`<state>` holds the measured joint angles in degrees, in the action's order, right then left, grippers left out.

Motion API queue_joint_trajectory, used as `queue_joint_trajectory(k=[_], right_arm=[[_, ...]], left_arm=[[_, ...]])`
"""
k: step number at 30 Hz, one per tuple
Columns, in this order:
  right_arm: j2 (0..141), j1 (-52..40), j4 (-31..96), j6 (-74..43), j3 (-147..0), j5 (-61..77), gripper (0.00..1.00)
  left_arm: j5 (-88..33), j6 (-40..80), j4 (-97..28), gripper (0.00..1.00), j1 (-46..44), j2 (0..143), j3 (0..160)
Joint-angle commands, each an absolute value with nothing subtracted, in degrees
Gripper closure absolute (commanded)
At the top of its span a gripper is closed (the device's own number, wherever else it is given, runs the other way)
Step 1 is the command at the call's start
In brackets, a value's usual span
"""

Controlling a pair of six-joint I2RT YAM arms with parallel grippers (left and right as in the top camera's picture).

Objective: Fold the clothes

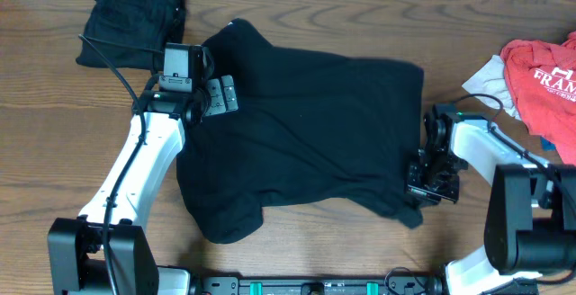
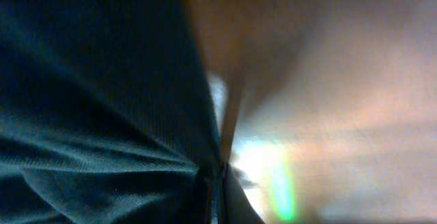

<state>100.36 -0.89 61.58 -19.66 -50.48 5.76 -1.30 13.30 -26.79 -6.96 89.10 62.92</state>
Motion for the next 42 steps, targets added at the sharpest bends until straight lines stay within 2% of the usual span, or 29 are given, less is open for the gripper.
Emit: queue_joint_trajectory(k=[1,13,20,23,24,25,26,31,36,37,39,42], right_arm=[[100.7,-1.0,65.3,-22.3,-54.3,0.8,0.99],[97.7,-0.8,73.1,-23.8,-60.3,-9.4,0.99],[97.7,0.6,75.4,-24.4,-60.3,-8.8,0.98],[97.7,0.6,75.8,-25.1,-60.3,-8.8,0.88],[97.7,0.6,75.9,-25.5,-60.3,-8.8,0.75],[97.7,0.6,75.9,-25.7,-60.3,-8.8,0.5],[97.7,0.6,75.8,-25.7,-60.3,-8.8,0.41],[97.7,0.6,74.0,-25.7,-61.0,-10.6,0.38],[97.7,0.6,71.9,-25.7,-68.1,-10.1,0.35],[97.7,0.6,71.5,-25.6,-70.1,-10.1,0.31],[97.7,0.6,71.1,-25.6,-74.2,-9.8,0.16],[97.7,0.6,66.5,-21.3,-77.6,-2.7,0.11]], left_arm=[[-1.0,13.4,-26.9,0.0,-7.1,89.7,62.7],[-1.0,13.4,-27.0,0.0,-7.1,89.7,62.7],[-1.0,13.4,-27.0,0.0,-7.1,89.7,62.7],[-1.0,13.4,-27.0,0.0,-7.1,89.7,62.7],[-1.0,13.4,-27.0,0.0,-7.1,89.7,62.7],[-1.0,13.4,-27.0,0.01,-7.1,89.7,62.7],[-1.0,13.4,-27.0,0.0,-7.1,89.7,62.7],[-1.0,13.4,-27.0,0.0,-7.1,89.7,62.7],[-1.3,13.3,-27.2,0.0,-7.1,89.7,62.7],[-2.2,13.1,-27.2,0.0,-7.1,89.7,62.7],[-4.7,12.5,-27.2,0.01,-7.1,89.7,62.7],[-6.1,12.6,-27.0,0.0,-7.1,89.7,62.7]])
